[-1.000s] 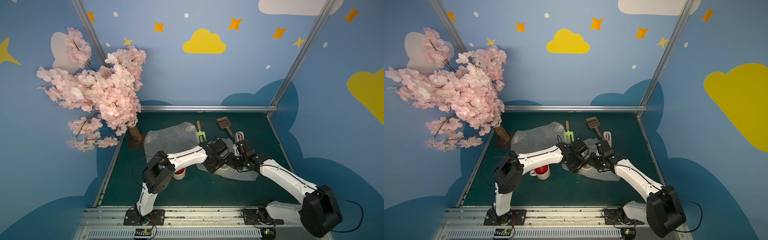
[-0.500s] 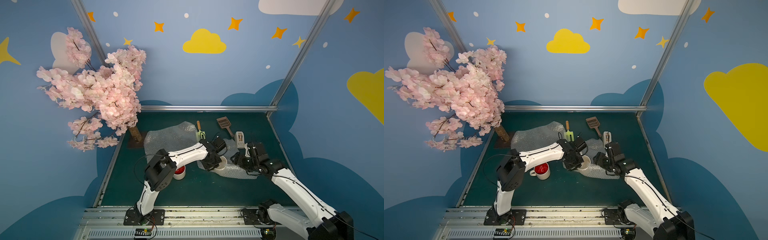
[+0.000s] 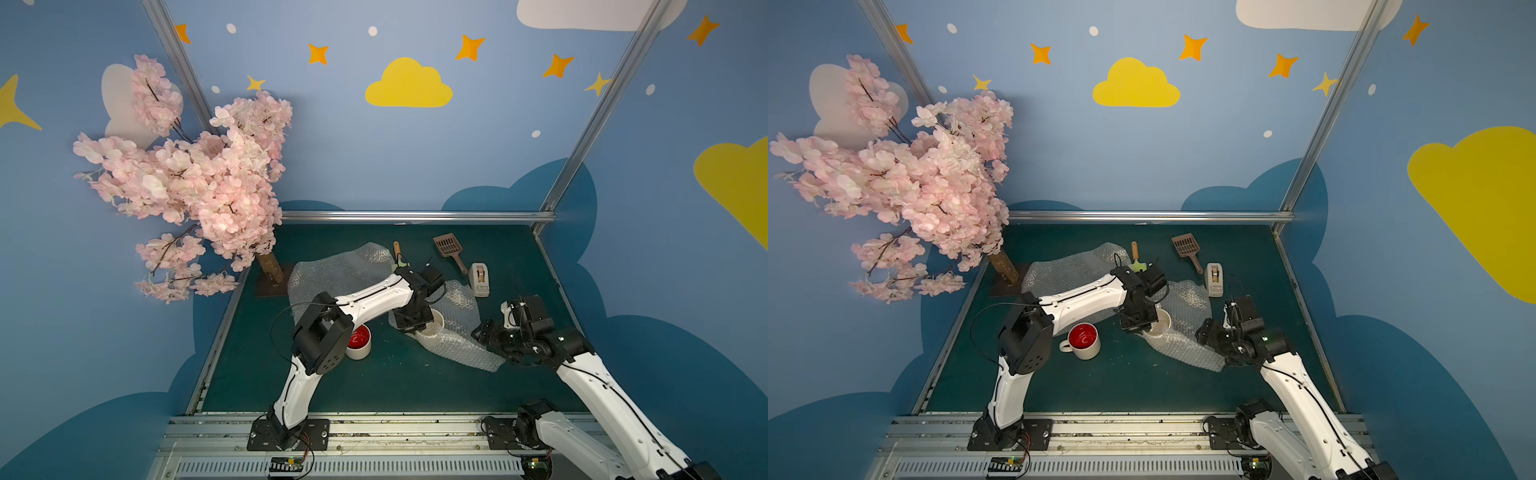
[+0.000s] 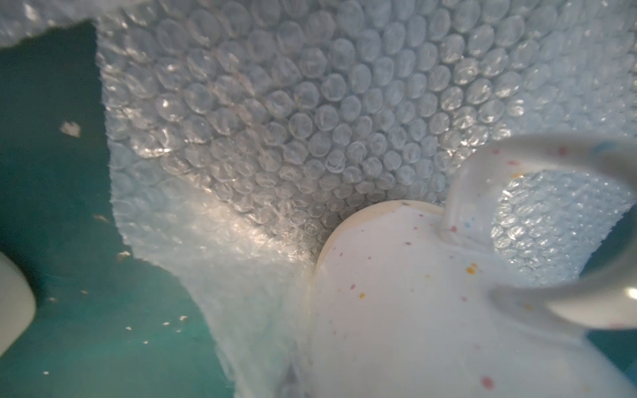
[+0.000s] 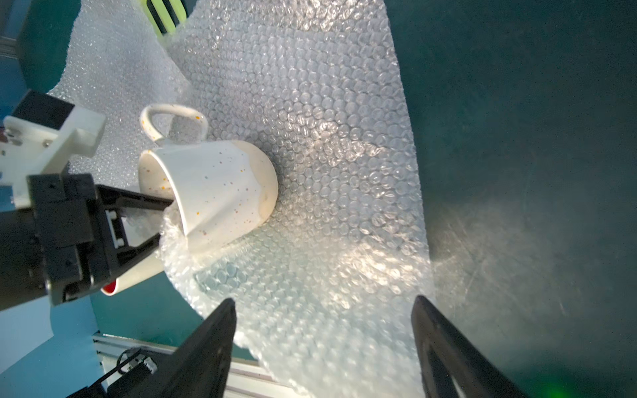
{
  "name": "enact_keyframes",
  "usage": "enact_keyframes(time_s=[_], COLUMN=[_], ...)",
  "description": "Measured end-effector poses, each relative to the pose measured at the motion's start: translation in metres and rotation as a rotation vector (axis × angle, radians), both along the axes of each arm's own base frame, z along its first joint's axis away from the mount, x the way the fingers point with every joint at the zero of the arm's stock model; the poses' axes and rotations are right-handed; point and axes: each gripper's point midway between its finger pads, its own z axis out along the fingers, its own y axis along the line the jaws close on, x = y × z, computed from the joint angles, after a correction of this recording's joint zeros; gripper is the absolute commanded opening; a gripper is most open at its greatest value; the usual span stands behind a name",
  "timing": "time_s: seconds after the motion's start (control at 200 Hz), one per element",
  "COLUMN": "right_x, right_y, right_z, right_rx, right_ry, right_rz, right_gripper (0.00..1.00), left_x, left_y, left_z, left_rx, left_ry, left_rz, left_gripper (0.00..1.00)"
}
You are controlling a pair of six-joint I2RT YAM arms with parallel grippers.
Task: Wrap mugs in bubble wrap
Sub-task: Wrap the mug in bubble wrap.
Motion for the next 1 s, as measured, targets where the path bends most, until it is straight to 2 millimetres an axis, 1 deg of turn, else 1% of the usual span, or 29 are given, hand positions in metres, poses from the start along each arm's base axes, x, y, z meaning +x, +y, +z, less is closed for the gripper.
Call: enact_keyframes(time_s=[0.22, 0.41, 0.541, 0.731, 0.901, 1.001], right_x=[-0.021, -0.047, -0.057, -0.069, -0.076, -0.079], right_y=[0.015, 0.027, 0.035, 0.046, 0.050, 0.052], right_z=[0.012, 0.003, 0.003, 0.000, -0.015, -0.022], right_rx=[0.097, 0.177, 0.206, 0.213, 0.205, 0.199], right_ry=[-0.021, -0.009, -0.003, 0.001, 0.029, 0.038], right_rz=[0.108, 0.214, 0.269, 0.347, 0.370, 0.381], right_gripper=[0.80, 0.80, 0.80, 0.74, 0.65, 0.63], left_x=[0.006, 0.008, 0.009, 0.012, 0.015, 0.018], left_y=[0.013, 0.026, 0.030, 0.036, 0.048, 0.052], left_z=[0.002, 0.003, 0.001, 0.000, 0.001, 0.001], left_rx=[0.080, 0.134, 0.122, 0.103, 0.094, 0.094], left_ry=[0.007, -0.002, 0.009, 0.021, 0.032, 0.032], left_rz=[-0.164, -0.258, -0.289, -0.312, -0.289, -0.283], left_gripper=[0.02, 0.02, 0.02, 0.02, 0.03, 0.02])
